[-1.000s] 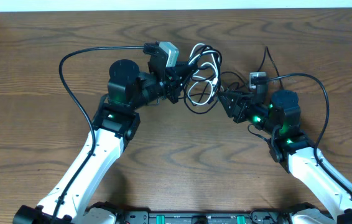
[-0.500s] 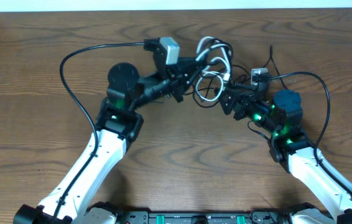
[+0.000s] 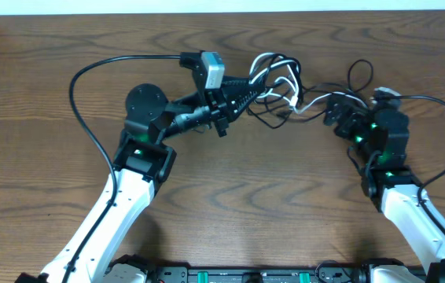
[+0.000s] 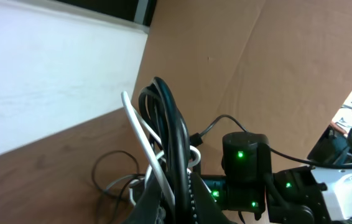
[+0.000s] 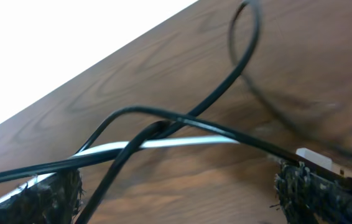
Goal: Untangle cables
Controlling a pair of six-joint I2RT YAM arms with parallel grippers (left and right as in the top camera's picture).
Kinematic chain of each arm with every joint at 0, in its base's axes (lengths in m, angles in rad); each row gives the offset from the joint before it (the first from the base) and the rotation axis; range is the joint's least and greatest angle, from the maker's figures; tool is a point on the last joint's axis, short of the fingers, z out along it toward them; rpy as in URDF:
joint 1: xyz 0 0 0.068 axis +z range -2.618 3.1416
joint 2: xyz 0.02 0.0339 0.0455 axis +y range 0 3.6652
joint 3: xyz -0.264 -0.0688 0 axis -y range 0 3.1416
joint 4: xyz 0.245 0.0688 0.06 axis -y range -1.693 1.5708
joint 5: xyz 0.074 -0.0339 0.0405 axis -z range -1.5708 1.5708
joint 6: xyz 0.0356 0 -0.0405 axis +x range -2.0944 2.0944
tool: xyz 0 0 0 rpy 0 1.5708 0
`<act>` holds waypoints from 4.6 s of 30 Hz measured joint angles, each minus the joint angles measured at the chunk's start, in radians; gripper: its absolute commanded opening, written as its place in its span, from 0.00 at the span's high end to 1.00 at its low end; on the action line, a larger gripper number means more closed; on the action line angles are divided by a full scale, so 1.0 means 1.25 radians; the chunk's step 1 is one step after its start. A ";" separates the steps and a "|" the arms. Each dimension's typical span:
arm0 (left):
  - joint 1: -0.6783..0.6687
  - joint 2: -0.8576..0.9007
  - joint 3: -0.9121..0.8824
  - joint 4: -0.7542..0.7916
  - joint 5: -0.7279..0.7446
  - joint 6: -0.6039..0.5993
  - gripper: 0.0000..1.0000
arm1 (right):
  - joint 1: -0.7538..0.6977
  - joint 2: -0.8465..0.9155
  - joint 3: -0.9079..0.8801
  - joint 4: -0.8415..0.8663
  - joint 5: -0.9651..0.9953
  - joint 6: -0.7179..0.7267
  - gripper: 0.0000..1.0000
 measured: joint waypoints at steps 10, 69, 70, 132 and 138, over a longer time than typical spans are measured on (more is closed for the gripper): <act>0.135 -0.051 0.000 0.000 0.014 0.000 0.92 | -0.088 0.000 0.000 -0.034 -0.051 0.006 0.01; 0.293 -0.091 0.000 -0.060 0.017 -0.060 0.92 | -0.043 -0.001 -0.001 0.273 -0.669 0.141 0.01; 0.276 -0.086 0.000 -0.060 0.017 -0.060 0.92 | -0.026 -0.001 -0.001 0.273 -0.669 0.142 0.01; 0.047 0.015 0.000 -0.093 0.104 0.024 0.92 | -0.048 -0.001 -0.001 0.464 -0.823 0.281 0.01; 0.038 0.015 0.000 -0.122 0.104 0.025 0.93 | 0.015 -0.001 -0.001 0.465 -0.760 0.282 0.05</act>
